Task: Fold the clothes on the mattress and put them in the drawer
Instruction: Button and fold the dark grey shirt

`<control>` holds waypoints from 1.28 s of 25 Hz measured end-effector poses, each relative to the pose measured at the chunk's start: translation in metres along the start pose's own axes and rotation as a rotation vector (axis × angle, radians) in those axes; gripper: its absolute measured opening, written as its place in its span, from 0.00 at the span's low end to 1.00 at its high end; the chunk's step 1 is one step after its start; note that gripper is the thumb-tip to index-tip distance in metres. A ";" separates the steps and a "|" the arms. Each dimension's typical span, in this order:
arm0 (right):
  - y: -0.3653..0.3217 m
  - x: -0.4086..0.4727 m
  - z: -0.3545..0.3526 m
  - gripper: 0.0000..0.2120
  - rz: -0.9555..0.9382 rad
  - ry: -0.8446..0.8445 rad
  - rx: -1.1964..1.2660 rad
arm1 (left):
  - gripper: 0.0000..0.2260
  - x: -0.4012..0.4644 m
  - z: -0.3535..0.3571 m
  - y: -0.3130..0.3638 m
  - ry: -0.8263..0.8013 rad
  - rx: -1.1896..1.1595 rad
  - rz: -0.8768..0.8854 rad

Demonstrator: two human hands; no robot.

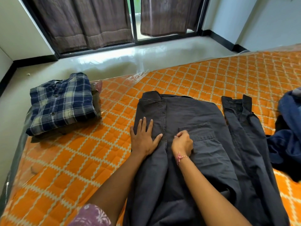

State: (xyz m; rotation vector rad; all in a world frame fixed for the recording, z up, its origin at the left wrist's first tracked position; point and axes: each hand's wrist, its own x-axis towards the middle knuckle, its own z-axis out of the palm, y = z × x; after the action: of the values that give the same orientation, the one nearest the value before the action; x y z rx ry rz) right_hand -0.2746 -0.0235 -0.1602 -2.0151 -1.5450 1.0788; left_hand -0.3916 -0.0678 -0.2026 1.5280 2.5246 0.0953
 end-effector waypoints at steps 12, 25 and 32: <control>0.039 -0.008 -0.005 0.31 -0.550 -0.388 -0.272 | 0.27 -0.055 -0.018 -0.001 -0.202 -0.043 -0.005; 0.098 -0.127 -0.166 0.20 -0.572 -0.681 -0.567 | 0.31 -0.214 -0.030 -0.014 -0.546 -0.923 -0.170; 0.125 -0.143 -0.162 0.36 -0.290 -0.511 -1.117 | 0.35 -0.249 -0.016 0.023 -0.210 -0.065 -0.138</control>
State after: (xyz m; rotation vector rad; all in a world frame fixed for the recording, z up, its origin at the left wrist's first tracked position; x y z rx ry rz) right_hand -0.0855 -0.1732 -0.0956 -2.0132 -3.0955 0.6613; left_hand -0.2620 -0.2763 -0.1513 1.2637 2.4262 -0.0033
